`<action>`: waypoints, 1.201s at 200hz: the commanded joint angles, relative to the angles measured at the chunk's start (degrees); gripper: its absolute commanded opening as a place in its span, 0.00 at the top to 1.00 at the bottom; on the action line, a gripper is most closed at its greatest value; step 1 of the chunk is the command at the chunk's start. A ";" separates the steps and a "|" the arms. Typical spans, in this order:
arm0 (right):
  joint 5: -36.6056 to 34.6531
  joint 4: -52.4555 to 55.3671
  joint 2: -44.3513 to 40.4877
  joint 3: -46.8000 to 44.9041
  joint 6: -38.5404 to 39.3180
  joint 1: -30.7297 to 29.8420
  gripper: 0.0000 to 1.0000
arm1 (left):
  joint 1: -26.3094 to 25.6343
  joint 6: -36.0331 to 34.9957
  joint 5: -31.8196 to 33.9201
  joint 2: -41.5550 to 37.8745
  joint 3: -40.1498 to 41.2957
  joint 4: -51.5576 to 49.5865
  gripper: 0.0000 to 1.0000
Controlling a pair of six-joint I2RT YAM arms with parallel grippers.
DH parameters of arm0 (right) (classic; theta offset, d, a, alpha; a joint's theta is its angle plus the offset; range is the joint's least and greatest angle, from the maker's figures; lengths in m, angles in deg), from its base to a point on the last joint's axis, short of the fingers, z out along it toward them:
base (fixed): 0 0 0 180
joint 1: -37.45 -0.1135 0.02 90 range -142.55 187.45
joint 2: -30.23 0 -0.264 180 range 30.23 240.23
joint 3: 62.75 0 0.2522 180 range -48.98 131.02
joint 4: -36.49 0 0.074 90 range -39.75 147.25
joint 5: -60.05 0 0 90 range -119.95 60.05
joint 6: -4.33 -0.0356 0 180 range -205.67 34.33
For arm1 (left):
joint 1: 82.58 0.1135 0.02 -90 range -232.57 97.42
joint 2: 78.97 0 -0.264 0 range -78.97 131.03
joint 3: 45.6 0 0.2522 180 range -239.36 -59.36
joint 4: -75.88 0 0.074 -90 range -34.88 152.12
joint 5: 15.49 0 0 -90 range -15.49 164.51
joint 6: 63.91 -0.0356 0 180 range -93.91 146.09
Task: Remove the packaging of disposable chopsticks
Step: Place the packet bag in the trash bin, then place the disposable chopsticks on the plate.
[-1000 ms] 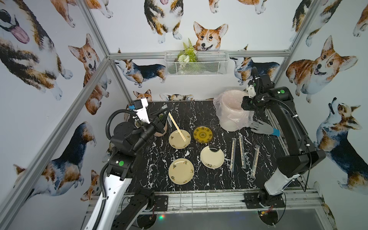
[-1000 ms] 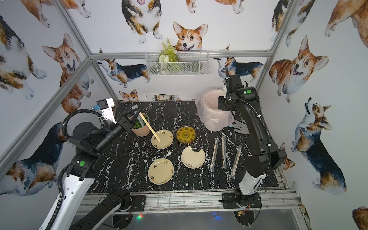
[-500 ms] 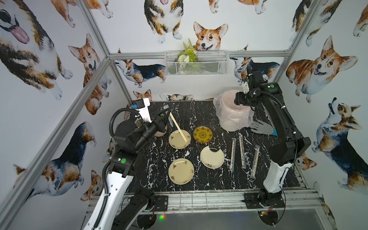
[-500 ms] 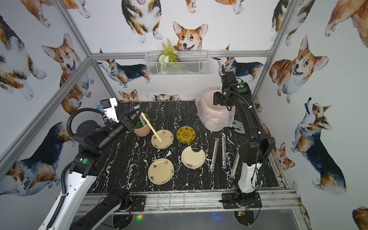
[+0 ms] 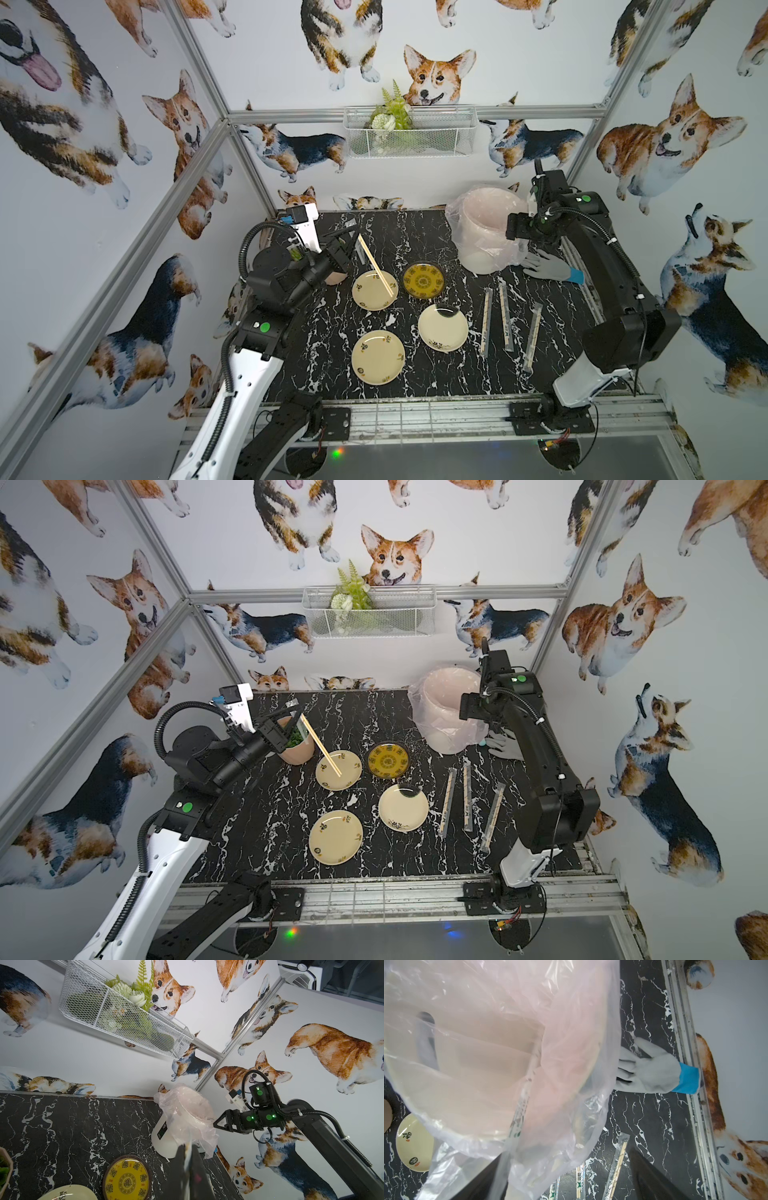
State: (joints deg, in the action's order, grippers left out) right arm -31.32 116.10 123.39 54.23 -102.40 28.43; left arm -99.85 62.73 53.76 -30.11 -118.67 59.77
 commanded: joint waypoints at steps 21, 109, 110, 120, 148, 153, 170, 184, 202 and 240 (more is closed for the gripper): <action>13.23 -7.36 -4.48 -8.55 -3.62 3.34 0.10 | 0.08 0.62 -0.96 0.33 -0.02 2.35 1.00; 26.62 -15.87 -11.73 -14.35 -13.24 3.52 0.07 | 0.05 1.06 -1.30 1.28 0.42 2.53 1.00; 26.52 -15.85 -11.80 -14.40 -13.28 3.54 0.07 | 0.05 1.06 -1.31 1.30 0.42 2.53 1.00; 25.76 -15.70 -12.69 -14.70 -13.57 3.57 0.06 | 0.05 1.15 -1.48 1.66 0.42 2.61 1.00; 26.79 -15.83 -14.78 -15.75 -14.27 3.57 0.06 | 0.05 1.71 -2.23 2.43 0.51 3.44 1.00; 27.01 -15.88 -15.29 -15.72 -14.36 3.53 0.07 | 0.07 1.87 -2.40 2.57 0.51 3.59 1.00; 27.63 -16.22 -17.32 -15.30 -14.56 3.14 0.13 | 0.06 2.87 -3.48 3.50 0.51 4.67 1.00; 25.11 -16.51 -19.73 -14.29 -13.73 0.75 0.21 | 0.08 4.06 -5.37 4.64 0.35 5.88 1.00; 20.77 -18.33 -22.48 -13.22 -11.41 -6.54 0.33 | 0.07 6.27 -9.92 6.63 0.24 8.95 1.00; 30.79 -37.86 -23.74 -20.06 -13.06 -22.01 0.42 | -0.98 11.65 -18.70 10.02 1.28 18.51 1.00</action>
State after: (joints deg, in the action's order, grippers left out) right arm -6.53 92.93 99.11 37.73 -114.25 12.57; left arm -100.25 69.92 42.41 -21.26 -117.80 68.95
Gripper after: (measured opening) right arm 0.582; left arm 0.072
